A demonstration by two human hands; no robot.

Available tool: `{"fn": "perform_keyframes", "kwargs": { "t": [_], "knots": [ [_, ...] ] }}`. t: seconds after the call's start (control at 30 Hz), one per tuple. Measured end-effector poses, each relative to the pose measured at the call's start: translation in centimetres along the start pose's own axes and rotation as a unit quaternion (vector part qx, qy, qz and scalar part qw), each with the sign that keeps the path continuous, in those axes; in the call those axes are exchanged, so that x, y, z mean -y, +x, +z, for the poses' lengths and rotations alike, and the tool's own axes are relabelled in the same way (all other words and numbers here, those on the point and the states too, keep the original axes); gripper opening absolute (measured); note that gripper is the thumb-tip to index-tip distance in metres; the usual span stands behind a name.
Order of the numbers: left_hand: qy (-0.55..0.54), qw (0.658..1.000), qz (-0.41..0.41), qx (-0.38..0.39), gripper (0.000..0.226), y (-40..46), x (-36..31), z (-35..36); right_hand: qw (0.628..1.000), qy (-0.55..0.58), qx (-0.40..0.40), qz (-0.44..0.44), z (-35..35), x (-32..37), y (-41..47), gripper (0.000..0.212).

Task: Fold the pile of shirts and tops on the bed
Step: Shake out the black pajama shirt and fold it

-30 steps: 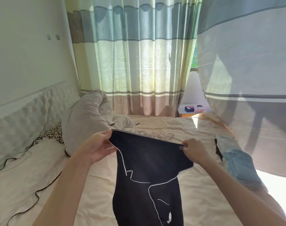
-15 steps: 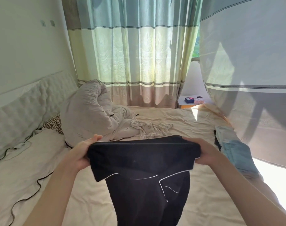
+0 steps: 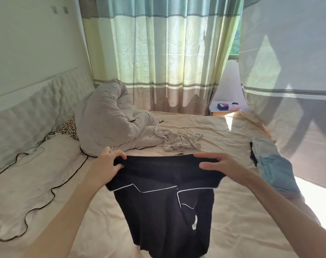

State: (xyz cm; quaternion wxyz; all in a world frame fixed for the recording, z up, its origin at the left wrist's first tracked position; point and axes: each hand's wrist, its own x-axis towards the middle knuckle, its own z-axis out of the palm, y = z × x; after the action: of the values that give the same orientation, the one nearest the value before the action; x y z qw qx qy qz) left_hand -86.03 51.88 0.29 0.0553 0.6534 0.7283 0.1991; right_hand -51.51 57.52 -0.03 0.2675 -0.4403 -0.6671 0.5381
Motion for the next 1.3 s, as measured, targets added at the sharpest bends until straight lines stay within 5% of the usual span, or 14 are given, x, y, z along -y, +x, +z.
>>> {"fn": "perform_keyframes", "kwargs": {
  "t": [0.13, 0.37, 0.57, 0.7, 0.77, 0.83, 0.93, 1.03, 1.13, 1.3],
  "knots": [
    [-0.046, 0.994, 0.026, -0.094, 0.009, 0.4, -0.5, -0.6, 0.931, -0.361, -0.050, 0.033, 1.3, -1.4, 0.6, 0.040],
    [-0.107, 0.980, 0.029, -0.164, 0.008, 1.7, -2.1, -2.4, 0.853, -0.453, -0.259, -0.025, 1.2, 1.5, 2.4, 0.022],
    [-0.337, 0.918, -0.126, -0.167, 0.018, 2.0, -6.0, -3.4, 0.915, -0.290, -0.272, -0.065, 2.5, 5.3, 2.8, 0.011],
    [-0.353, 0.930, -0.044, -0.093, 0.019, 2.6, -6.9, -5.1, 0.979, 0.011, -0.204, 0.006, 2.5, 5.9, 2.4, 0.012],
    [-0.331, 0.943, -0.007, -0.025, 0.019, 2.6, -6.8, -6.2, 0.971, 0.181, -0.153, 0.029, 2.2, 5.6, 1.9, 0.025],
    [-0.294, 0.955, 0.021, 0.021, 0.029, 2.6, -6.2, -7.0, 0.970, 0.217, -0.103, 0.028, 1.8, 5.2, 1.3, 0.031],
    [-0.236, 0.970, 0.048, 0.004, 0.033, 2.4, -5.9, -7.2, 0.999, -0.002, -0.042, -0.003, 1.9, 5.3, 0.8, 0.032],
    [-0.159, 0.984, 0.048, -0.059, 0.025, 2.6, -6.4, -7.2, 0.962, -0.232, -0.135, -0.037, 2.5, 5.9, 1.4, 0.024],
    [-0.075, 0.989, 0.029, -0.126, 0.020, 2.9, -6.7, -8.1, 0.920, -0.270, -0.274, -0.070, 1.7, 7.6, 1.9, 0.018],
    [0.067, 0.969, 0.050, -0.231, 0.028, 3.0, -8.7, -10.0, 0.848, -0.365, -0.370, -0.105, 0.1, 12.2, 1.7, 0.023]
  ]
}}
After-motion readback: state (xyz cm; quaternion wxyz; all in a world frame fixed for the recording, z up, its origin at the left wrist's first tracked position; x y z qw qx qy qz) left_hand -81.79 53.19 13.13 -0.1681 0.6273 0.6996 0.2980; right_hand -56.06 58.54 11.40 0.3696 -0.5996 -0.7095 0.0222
